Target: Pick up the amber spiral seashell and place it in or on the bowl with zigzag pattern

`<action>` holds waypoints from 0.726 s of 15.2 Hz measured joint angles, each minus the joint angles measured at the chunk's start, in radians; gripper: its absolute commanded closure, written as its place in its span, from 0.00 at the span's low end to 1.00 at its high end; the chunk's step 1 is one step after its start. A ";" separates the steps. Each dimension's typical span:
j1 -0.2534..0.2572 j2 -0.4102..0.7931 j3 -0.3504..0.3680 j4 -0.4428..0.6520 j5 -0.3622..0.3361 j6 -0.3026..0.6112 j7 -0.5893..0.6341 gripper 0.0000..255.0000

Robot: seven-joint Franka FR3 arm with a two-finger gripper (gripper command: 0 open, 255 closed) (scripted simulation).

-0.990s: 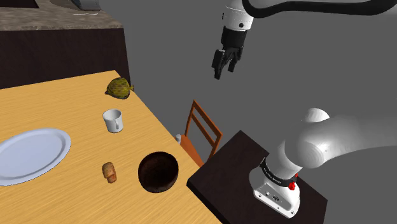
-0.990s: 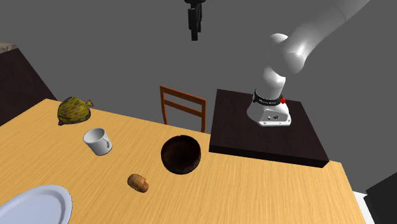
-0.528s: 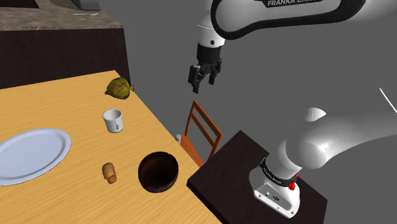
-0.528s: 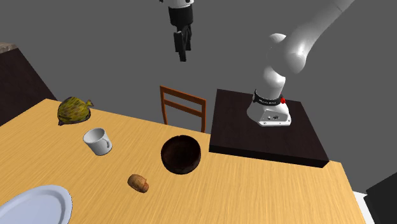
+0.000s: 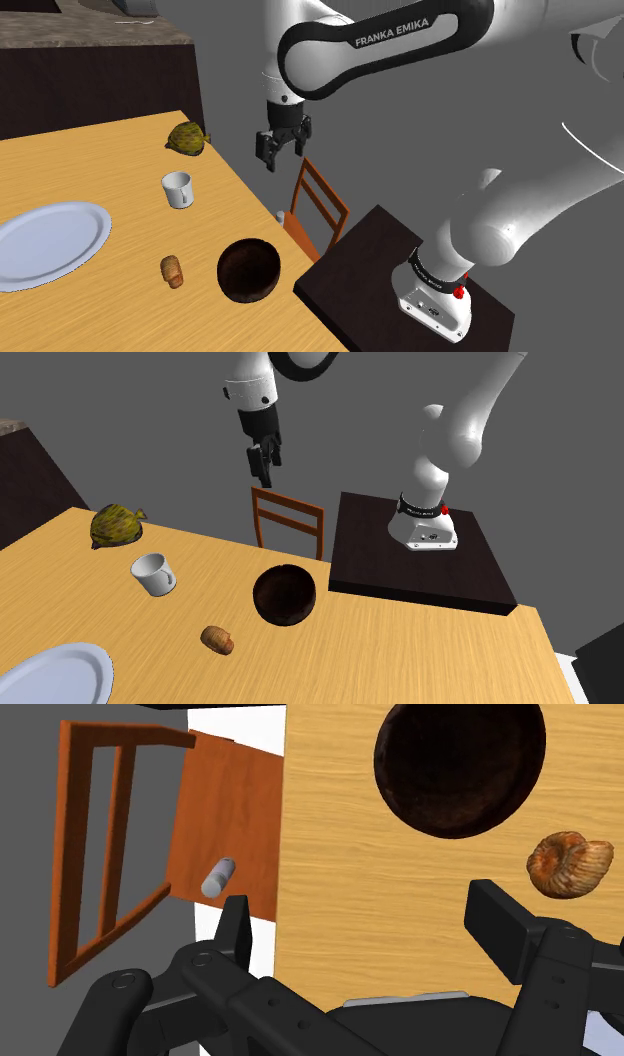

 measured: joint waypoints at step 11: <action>0.073 0.405 0.102 0.223 -0.102 0.119 0.250 0.00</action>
